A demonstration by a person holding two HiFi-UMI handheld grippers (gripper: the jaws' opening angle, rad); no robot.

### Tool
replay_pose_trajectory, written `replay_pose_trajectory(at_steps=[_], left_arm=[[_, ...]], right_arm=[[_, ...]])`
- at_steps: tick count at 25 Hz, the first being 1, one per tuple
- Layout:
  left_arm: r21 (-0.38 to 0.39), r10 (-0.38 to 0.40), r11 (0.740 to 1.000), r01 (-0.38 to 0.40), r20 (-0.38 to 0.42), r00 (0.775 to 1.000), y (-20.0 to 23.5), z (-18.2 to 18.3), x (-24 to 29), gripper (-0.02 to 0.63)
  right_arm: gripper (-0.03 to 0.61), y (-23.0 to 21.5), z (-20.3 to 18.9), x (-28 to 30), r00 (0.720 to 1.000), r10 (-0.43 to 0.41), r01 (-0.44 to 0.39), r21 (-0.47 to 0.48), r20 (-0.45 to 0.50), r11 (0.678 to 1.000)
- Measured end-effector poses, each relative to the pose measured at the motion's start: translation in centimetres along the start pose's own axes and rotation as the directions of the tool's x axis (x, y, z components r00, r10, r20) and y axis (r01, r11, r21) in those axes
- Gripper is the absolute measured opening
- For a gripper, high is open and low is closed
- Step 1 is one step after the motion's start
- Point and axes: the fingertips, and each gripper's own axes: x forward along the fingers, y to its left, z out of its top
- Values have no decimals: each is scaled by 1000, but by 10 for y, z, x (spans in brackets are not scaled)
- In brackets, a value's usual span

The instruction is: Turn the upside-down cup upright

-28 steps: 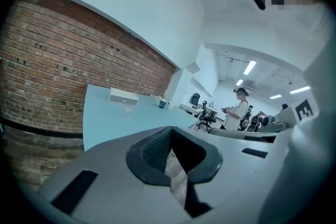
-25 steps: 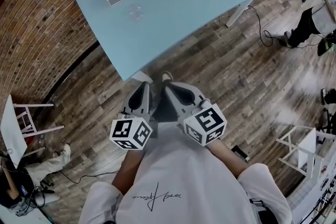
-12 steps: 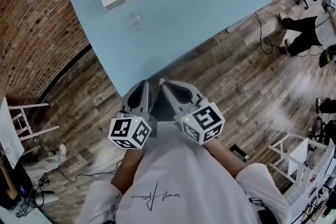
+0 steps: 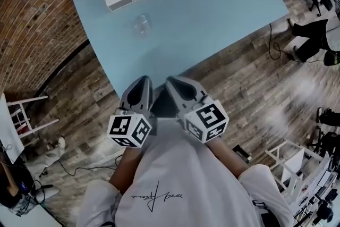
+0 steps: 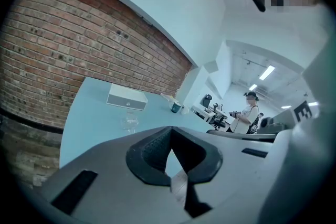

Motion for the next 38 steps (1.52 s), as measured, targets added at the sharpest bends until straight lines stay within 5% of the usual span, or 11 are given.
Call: replay_pose_trajectory(at_steps=[22, 38], left_arm=[[-35, 34, 999, -34, 2, 999, 73, 60, 81, 11], [-43, 100, 994, -99, 37, 994, 86, 59, 90, 11]], right_arm=[[23, -45, 51, 99, 999, -26, 25, -26, -34, 999], [23, -50, 50, 132, 997, 1, -7, -91, -74, 996]])
